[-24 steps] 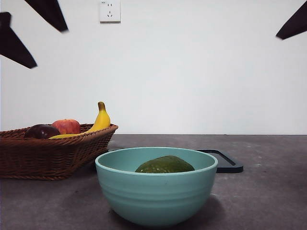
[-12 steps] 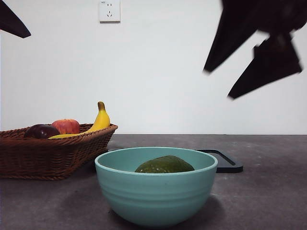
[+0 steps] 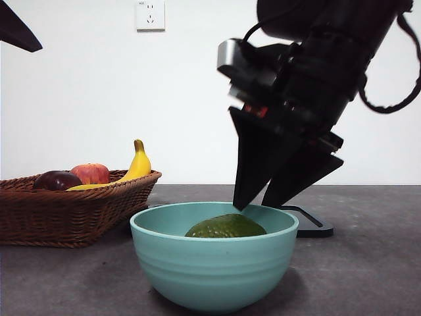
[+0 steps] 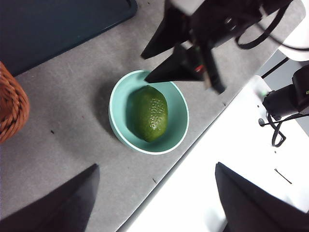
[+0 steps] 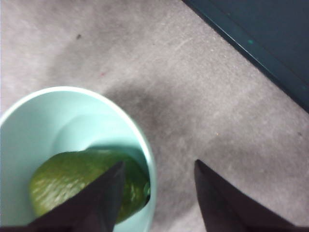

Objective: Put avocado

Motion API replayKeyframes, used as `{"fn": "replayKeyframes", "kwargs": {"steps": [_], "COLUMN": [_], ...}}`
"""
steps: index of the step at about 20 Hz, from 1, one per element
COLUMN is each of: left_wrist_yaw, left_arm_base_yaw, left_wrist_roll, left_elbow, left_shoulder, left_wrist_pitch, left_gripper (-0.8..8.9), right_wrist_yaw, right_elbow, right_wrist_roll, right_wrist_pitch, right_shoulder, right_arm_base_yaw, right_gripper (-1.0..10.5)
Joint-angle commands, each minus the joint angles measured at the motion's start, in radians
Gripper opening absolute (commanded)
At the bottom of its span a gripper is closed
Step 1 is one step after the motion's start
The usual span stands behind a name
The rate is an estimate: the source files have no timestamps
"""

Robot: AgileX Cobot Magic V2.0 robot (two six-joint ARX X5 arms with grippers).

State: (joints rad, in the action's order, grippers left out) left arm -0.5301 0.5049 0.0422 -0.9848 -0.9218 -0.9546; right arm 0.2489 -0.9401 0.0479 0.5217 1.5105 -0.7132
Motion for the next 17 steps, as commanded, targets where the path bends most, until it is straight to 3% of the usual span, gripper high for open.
{"fn": "replayKeyframes", "kwargs": {"steps": [1, 4, 8, 17], "left_wrist_yaw": [-0.005, -0.006, -0.005, -0.005], "left_arm_base_yaw": [0.007, 0.007, 0.007, 0.007], "left_wrist_roll": [-0.012, -0.012, -0.012, -0.013], "left_elbow": [-0.009, -0.009, -0.009, -0.009], "left_shoulder": [-0.007, -0.007, -0.007, -0.007], "left_wrist_pitch": [0.005, 0.005, 0.005, 0.005], "left_gripper": [3.77, 3.77, 3.77, 3.77], "right_wrist_yaw": [-0.031, -0.045, -0.043, -0.039], "right_elbow": [-0.018, -0.018, -0.018, -0.076], "right_wrist_roll": [-0.011, -0.011, -0.01, 0.028], "right_wrist_pitch": [-0.018, -0.021, -0.029, 0.018], "right_shoulder": [0.042, 0.072, 0.078, 0.075], "right_arm_base_yaw": [-0.024, -0.034, -0.039, -0.044], "right_gripper": [1.8, 1.5, 0.1, 0.1]}}
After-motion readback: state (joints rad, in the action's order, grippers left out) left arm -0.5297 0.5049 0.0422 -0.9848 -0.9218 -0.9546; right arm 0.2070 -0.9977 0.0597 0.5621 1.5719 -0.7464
